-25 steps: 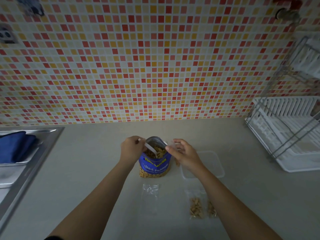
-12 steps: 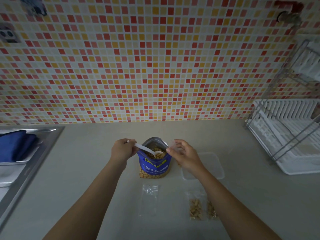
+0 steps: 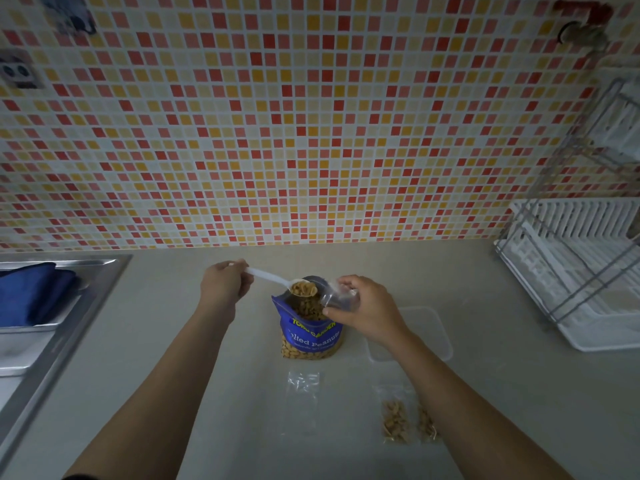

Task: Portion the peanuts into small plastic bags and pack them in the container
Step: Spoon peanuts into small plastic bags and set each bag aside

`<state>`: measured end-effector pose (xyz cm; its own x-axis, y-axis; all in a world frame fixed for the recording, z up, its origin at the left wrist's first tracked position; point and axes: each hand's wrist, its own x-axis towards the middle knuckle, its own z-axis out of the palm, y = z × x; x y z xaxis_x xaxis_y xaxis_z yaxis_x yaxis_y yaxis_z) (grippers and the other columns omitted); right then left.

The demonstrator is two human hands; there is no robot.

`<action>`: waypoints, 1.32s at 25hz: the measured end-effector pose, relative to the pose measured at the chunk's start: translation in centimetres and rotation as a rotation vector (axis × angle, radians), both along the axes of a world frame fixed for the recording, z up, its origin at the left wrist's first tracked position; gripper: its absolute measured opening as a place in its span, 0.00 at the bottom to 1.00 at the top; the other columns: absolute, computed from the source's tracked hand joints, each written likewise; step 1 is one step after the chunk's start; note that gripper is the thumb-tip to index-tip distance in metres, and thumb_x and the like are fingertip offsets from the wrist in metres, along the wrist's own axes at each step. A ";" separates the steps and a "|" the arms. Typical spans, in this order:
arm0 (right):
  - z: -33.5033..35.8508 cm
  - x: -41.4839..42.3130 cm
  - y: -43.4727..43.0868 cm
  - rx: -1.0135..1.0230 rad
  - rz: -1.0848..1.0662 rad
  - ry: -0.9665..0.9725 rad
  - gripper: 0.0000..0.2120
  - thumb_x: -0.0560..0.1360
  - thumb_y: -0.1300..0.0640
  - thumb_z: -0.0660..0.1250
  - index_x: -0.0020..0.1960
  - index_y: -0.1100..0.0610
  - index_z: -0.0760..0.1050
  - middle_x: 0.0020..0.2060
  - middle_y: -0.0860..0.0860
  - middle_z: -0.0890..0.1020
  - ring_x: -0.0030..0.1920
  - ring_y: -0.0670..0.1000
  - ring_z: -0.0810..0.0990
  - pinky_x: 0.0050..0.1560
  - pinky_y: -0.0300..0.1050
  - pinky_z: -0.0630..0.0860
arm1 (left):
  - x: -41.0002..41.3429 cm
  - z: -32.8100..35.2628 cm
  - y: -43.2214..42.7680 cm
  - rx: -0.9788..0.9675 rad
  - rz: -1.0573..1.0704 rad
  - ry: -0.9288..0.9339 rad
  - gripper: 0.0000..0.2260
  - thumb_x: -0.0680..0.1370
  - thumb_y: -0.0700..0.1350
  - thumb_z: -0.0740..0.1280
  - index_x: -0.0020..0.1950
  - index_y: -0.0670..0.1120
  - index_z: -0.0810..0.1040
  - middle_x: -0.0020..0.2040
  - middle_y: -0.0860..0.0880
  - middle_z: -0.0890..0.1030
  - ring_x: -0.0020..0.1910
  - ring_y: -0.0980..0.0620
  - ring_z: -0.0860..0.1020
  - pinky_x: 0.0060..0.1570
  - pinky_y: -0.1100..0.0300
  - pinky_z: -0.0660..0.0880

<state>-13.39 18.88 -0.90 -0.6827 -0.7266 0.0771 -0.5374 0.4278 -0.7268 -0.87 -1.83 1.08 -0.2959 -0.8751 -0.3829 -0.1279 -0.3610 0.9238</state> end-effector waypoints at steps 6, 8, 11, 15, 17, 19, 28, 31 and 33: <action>0.2 1.4 -1.8 -0.103 0.000 -0.058 0.28 0.63 0.44 0.76 0.59 0.51 0.74 0.52 0.45 0.79 0.48 0.46 0.78 0.47 0.40 0.76 | -1.0 4.2 1.3 -0.287 -0.142 -0.102 0.09 0.79 0.43 0.62 0.52 0.40 0.78 0.36 0.47 0.77 0.37 0.51 0.76 0.46 0.56 0.77; 0.1 1.8 -2.4 -0.149 -0.031 -0.059 0.27 0.63 0.44 0.75 0.58 0.51 0.74 0.51 0.45 0.79 0.47 0.46 0.79 0.46 0.41 0.76 | -0.7 5.8 3.0 -0.575 -0.279 -0.146 0.09 0.79 0.44 0.61 0.51 0.41 0.78 0.35 0.48 0.79 0.36 0.53 0.78 0.44 0.58 0.77; 0.1 2.2 -2.7 -0.240 -0.082 -0.121 0.26 0.63 0.43 0.75 0.58 0.50 0.74 0.50 0.45 0.80 0.46 0.46 0.80 0.45 0.40 0.77 | 0.2 8.3 5.8 -1.155 -0.541 -0.170 0.08 0.78 0.44 0.63 0.47 0.42 0.80 0.35 0.49 0.81 0.33 0.54 0.79 0.37 0.64 0.74; 0.3 2.0 -2.0 -0.274 -0.093 -0.176 0.25 0.65 0.45 0.75 0.58 0.50 0.74 0.49 0.44 0.80 0.45 0.42 0.79 0.43 0.36 0.75 | 1.3 10.6 5.6 -1.368 -0.417 -0.115 0.09 0.78 0.45 0.63 0.48 0.42 0.80 0.35 0.45 0.82 0.32 0.48 0.78 0.33 0.57 0.73; 0.4 2.0 -1.4 -0.260 -0.111 -0.183 0.25 0.64 0.45 0.75 0.58 0.49 0.74 0.48 0.43 0.79 0.43 0.41 0.79 0.44 0.38 0.77 | 1.4 10.2 4.6 -1.198 -0.282 -0.082 0.09 0.78 0.46 0.63 0.48 0.42 0.80 0.35 0.46 0.81 0.34 0.46 0.79 0.35 0.53 0.75; 0.3 2.0 -0.7 -0.278 -0.133 -0.193 0.22 0.63 0.44 0.76 0.54 0.48 0.74 0.45 0.43 0.80 0.41 0.42 0.80 0.44 0.42 0.79 | 1.2 8.4 3.9 -0.928 -0.240 -0.068 0.09 0.78 0.47 0.63 0.47 0.44 0.79 0.36 0.47 0.82 0.37 0.46 0.80 0.42 0.50 0.78; -0.3 2.3 2.3 -0.438 -0.236 -0.308 0.15 0.62 0.50 0.78 0.36 0.50 0.71 0.33 0.47 0.80 0.28 0.43 0.77 0.32 0.44 0.75 | 2.3 -0.2 6.9 -0.872 -0.343 -0.542 0.18 0.77 0.48 0.65 0.64 0.42 0.73 0.59 0.41 0.77 0.54 0.45 0.76 0.56 0.51 0.74; -0.6 2.7 2.9 -0.464 -0.252 -0.346 0.15 0.62 0.50 0.78 0.37 0.51 0.72 0.34 0.48 0.80 0.29 0.45 0.78 0.33 0.47 0.78 | 3.2 0.5 10.6 -0.931 -0.463 -0.312 0.10 0.76 0.39 0.64 0.56 0.44 0.79 0.48 0.44 0.83 0.41 0.52 0.77 0.44 0.67 0.70; -0.8 3.2 3.2 -0.486 -0.237 -0.366 0.15 0.61 0.50 0.78 0.37 0.51 0.72 0.34 0.49 0.81 0.31 0.47 0.80 0.34 0.48 0.79 | 3.4 -0.2 13.5 -0.813 -0.699 -0.272 0.09 0.74 0.41 0.67 0.53 0.45 0.81 0.44 0.44 0.84 0.39 0.50 0.79 0.42 0.66 0.72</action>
<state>-10.24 22.04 -1.65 -0.8648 -0.4938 0.0906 -0.1495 0.0809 -0.9854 2.53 11.67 0.84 -0.8165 -0.5682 0.1028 -0.3018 0.5717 0.7629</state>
